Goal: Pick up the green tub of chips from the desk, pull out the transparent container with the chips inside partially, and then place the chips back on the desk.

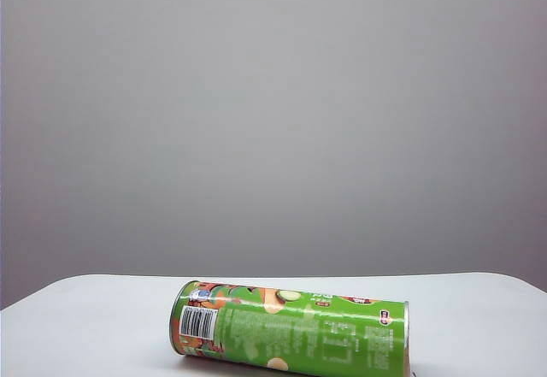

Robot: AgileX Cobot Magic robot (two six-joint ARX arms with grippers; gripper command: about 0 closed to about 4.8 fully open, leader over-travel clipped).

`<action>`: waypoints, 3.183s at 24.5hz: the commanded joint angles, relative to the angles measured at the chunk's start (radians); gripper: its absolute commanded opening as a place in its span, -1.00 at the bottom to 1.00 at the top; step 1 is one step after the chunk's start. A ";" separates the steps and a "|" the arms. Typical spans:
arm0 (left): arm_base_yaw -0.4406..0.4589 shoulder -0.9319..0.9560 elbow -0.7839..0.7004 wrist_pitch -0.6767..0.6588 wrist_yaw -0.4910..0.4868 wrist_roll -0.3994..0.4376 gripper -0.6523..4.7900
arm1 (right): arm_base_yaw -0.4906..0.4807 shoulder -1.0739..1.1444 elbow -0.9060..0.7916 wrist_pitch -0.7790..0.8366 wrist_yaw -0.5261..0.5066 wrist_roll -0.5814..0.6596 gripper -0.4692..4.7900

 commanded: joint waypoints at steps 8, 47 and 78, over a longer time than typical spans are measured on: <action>0.000 0.000 0.000 0.013 0.003 0.001 -0.70 | 0.002 0.000 -0.006 0.014 0.003 -0.003 -0.84; -0.070 1.138 0.954 -0.083 0.449 0.559 -0.78 | 0.007 0.332 0.435 -0.024 -0.181 0.158 -0.85; -0.597 1.913 1.484 -0.666 0.235 1.283 0.15 | 0.032 0.781 0.562 -0.274 -0.589 0.034 -0.85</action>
